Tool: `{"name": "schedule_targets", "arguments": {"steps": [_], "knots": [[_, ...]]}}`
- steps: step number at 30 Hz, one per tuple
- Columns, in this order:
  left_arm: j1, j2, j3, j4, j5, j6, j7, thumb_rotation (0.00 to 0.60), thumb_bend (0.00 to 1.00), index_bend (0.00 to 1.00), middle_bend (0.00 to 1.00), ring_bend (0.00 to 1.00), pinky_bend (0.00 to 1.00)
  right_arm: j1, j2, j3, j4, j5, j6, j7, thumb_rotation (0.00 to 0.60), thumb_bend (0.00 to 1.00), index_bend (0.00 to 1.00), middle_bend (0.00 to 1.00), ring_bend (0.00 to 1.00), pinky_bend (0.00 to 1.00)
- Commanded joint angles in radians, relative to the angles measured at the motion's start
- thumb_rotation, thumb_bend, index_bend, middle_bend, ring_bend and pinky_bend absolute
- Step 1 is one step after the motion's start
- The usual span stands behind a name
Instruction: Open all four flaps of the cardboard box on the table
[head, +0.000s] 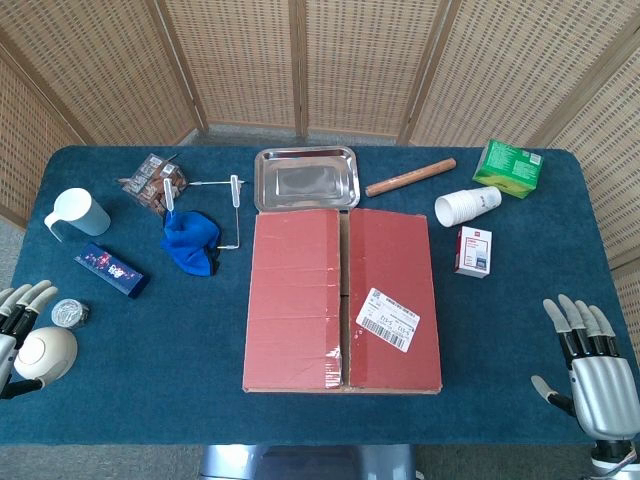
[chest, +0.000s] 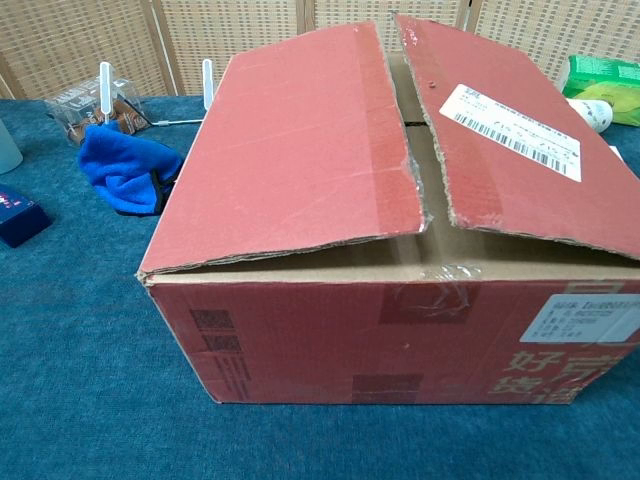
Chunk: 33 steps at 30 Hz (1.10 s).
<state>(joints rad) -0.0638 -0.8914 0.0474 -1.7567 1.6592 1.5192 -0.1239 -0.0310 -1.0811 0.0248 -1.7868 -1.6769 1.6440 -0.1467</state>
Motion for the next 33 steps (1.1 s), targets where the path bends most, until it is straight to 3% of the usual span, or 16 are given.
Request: {"name": "schedule_targets", "arguments": {"steps": [1, 12, 16, 24, 33], "knots": [[-0.002, 0.001, 0.0, 0.0, -0.005, -0.007, 0.0, 0.6, 0.0, 0.0, 0.0, 0.0, 0.0, 0.0, 0.001, 0.0, 0.0, 0.002, -0.003, -0.002, 0.6, 0.0, 0.0, 0.0, 0.0, 0.04], [-0.015, -0.029, -0.004, 0.038, -0.029, -0.044, 0.005, 0.6, 0.0, 0.0, 0.0, 0.0, 0.0, -0.001, 0.001, 0.003, -0.004, 0.003, 0.001, -0.002, 0.6, 0.0, 0.0, 0.0, 0.0, 0.04], [-0.019, -0.101, -0.006, 0.148, 0.003, -0.025, -0.009, 0.6, 0.0, 0.0, 0.0, 0.0, 0.0, -0.001, 0.003, 0.008, -0.006, 0.0, 0.01, 0.007, 0.6, 0.0, 0.0, 0.0, 0.0, 0.04], [-0.027, -0.303, -0.015, 0.468, 0.047, 0.025, -0.08, 0.6, 0.0, 0.0, 0.0, 0.0, 0.0, -0.009, -0.007, 0.008, -0.018, -0.015, 0.028, -0.028, 0.6, 0.0, 0.0, 0.0, 0.0, 0.04], [-0.038, -0.378, 0.0, 0.592, 0.061, 0.028, -0.118, 0.6, 0.0, 0.0, 0.0, 0.0, 0.0, -0.01, 0.011, -0.027, -0.057, -0.075, 0.016, -0.019, 0.6, 0.0, 0.0, 0.0, 0.0, 0.04]]}}
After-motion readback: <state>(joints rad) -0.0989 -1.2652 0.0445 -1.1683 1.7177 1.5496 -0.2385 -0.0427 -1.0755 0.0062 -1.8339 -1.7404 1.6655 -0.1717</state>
